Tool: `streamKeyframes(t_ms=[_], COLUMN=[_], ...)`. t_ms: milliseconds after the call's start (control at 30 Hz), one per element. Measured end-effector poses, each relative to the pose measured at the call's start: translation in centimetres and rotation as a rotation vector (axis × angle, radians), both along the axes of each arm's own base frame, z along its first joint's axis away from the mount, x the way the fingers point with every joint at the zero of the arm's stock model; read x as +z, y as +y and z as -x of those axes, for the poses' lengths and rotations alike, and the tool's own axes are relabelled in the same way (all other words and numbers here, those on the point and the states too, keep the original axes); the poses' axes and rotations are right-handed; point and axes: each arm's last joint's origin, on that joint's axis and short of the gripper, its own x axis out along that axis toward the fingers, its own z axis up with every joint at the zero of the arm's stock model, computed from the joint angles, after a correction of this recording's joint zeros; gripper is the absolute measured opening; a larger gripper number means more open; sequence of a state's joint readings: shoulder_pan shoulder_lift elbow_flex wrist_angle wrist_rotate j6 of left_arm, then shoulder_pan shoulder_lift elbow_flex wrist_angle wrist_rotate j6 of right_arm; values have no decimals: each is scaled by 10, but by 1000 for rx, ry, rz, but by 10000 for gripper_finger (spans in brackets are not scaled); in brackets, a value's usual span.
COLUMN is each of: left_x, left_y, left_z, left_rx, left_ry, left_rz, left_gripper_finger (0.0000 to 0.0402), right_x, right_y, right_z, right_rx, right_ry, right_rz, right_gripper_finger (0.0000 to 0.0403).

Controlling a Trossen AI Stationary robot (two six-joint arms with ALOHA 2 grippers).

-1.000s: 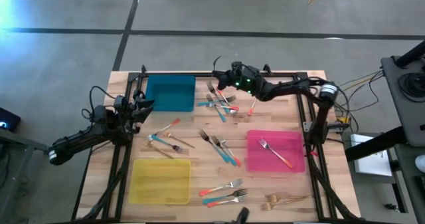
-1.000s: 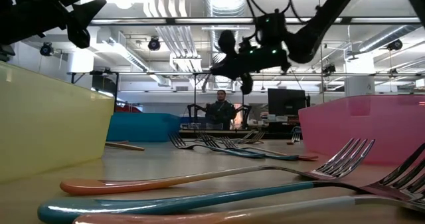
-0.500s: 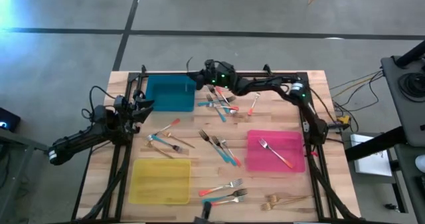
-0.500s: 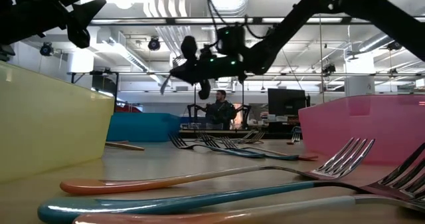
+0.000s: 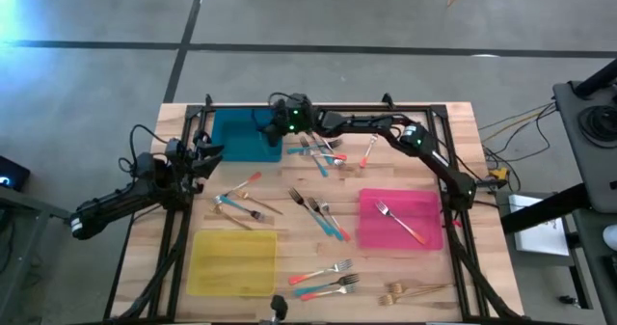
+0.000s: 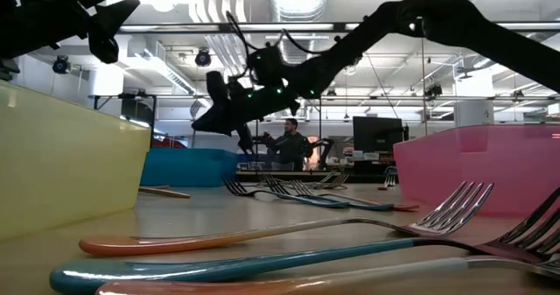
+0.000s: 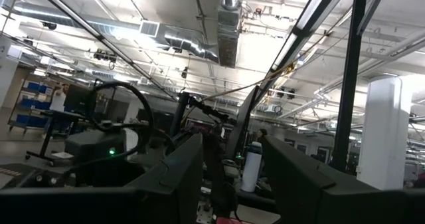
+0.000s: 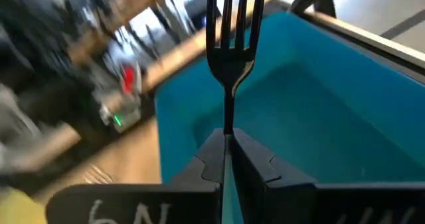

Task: Sort silverware by color (type)
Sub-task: Put the blue fork into the blue bin, then put the orange fork into the red bin

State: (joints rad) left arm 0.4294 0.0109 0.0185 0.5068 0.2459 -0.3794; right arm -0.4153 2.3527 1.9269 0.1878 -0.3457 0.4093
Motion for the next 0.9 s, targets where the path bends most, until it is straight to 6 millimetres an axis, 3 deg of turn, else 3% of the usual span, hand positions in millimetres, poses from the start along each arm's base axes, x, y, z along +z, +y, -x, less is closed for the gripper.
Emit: streamKeyframes(t_ms=[267,467,700,900], left_x=[0,0,0,0], left_y=[0,0,0,0], left_z=[0,0,0,0], left_rx=[0,0,0,0], left_ry=[1,1,1,1], left_rz=[0,0,1,1], left_gripper_finger=[141,141,141,141], right_x=[17,18,18,29], right_y=[13,16,15,16], right_z=[-10,-10,-10,-7], right_rx=[64,64,61,49], right_ry=[95,100,107,93], right_rz=[149,138,136,95], right_gripper_finger=[9,12,61,112])
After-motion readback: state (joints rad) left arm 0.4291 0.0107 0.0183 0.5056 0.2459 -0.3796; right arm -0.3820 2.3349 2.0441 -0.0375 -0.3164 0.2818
